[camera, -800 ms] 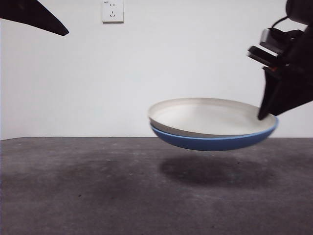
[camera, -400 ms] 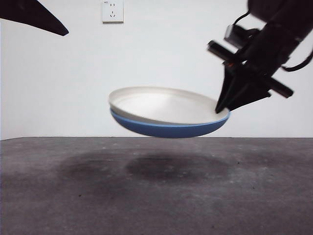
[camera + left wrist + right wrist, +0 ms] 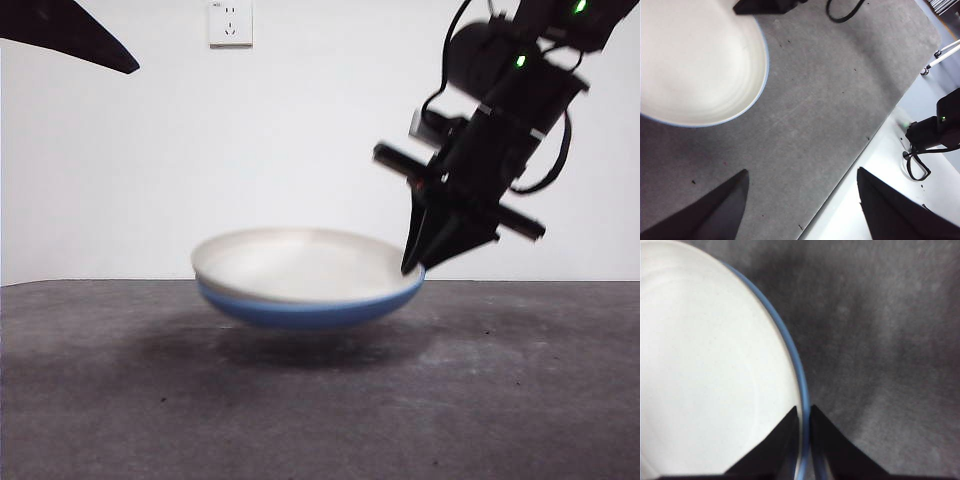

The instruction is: Pick up the white plate, put it on the blue plate, put it on desk

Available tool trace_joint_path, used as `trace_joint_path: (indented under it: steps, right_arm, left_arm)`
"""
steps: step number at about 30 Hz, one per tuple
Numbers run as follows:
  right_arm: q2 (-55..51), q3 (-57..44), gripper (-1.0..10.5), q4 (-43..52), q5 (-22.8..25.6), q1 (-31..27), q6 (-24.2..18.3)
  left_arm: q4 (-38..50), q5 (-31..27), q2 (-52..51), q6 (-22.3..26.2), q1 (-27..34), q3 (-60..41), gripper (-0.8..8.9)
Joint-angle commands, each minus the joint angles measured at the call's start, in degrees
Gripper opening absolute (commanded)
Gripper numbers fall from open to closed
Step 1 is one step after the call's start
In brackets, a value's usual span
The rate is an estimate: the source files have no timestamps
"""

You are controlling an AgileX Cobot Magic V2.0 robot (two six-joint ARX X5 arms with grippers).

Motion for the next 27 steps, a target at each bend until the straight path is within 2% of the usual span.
trace_joint_path:
  steps: [1,13,15,17,18,27]
  right_arm:
    - [2.8,1.4,0.1,1.0,0.1,0.3,1.7]
    - [6.4,1.4,0.1,-0.2,0.0,0.3,1.7]
    - [6.4,1.4,0.8,-1.3,0.3,0.3,1.8]
    - [6.4,1.4,2.1,-1.6,1.1,0.3,1.9]
    - [6.4,1.4,2.4,-1.7,1.3,0.3,1.9]
    - [3.9,1.4,2.8,-3.9,1.4,0.1,1.4]
  left_arm:
    - [0.3,0.2,0.3,0.9,-0.3,0.7,3.43]
    - [0.3,0.2,0.3,0.9,-0.3,0.7,3.43]
    - [0.3,0.2,0.3,0.9,-0.3,0.7,3.43]
    - [0.3,0.2,0.3,0.9,-0.3,0.7,3.43]
    - [0.3,0.2,0.3,0.9,-0.3,0.7,3.43]
    - [0.3,0.2,0.3,0.9,-0.3,0.7,3.43]
